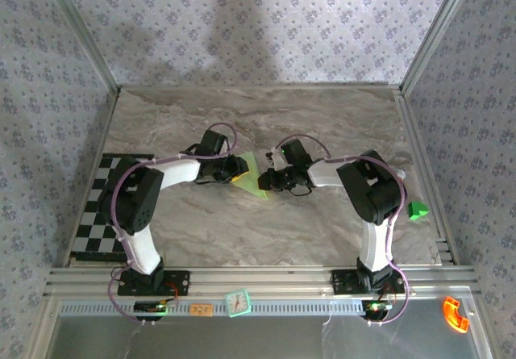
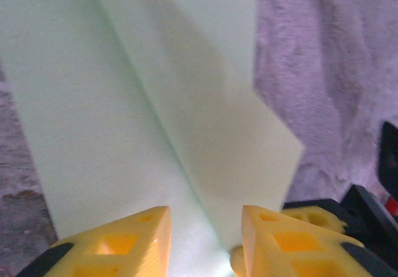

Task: Fold a paper plane with a square sheet of paper (pick it up from the middle)

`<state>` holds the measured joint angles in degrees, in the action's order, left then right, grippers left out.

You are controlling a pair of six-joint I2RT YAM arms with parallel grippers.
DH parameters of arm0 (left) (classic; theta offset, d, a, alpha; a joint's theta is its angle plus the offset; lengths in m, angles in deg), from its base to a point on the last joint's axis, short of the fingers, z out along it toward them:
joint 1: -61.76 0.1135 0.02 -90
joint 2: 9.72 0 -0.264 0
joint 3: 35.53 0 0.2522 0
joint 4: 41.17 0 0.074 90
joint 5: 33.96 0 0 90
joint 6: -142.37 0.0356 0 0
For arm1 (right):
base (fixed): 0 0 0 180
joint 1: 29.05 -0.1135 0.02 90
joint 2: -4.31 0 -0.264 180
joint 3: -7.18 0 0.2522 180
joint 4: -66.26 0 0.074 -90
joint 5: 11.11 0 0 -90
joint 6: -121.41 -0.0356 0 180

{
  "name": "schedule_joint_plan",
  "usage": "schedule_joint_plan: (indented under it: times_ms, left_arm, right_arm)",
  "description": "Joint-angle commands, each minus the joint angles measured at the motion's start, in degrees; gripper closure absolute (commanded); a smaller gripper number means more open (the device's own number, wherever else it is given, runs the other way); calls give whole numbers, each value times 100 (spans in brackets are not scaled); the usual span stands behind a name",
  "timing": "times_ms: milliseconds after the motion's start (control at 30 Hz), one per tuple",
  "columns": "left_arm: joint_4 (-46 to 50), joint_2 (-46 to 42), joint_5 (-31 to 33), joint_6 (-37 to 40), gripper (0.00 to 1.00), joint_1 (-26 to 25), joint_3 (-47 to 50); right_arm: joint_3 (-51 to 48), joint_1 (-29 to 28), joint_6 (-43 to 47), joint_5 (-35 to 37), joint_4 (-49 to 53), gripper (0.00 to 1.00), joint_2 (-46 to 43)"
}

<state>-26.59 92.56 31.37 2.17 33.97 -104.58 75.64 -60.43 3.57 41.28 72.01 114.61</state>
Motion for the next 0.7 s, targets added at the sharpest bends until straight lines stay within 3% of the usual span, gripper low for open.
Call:
schedule_joint_plan:
  times_ms: [0,267,667]
  left_arm:
    - [-1008,-98,-609,-194,71,104,316]
    - [-2316,242,-1345,-627,85,154,504]
    - [-2248,722,-1533,-589,89,153,182]
  right_arm:
    - [-29,56,-152,-40,375,86,246]
    - [-34,88,-205,-124,343,86,265]
    - [-10,166,-301,-237,387,84,160]
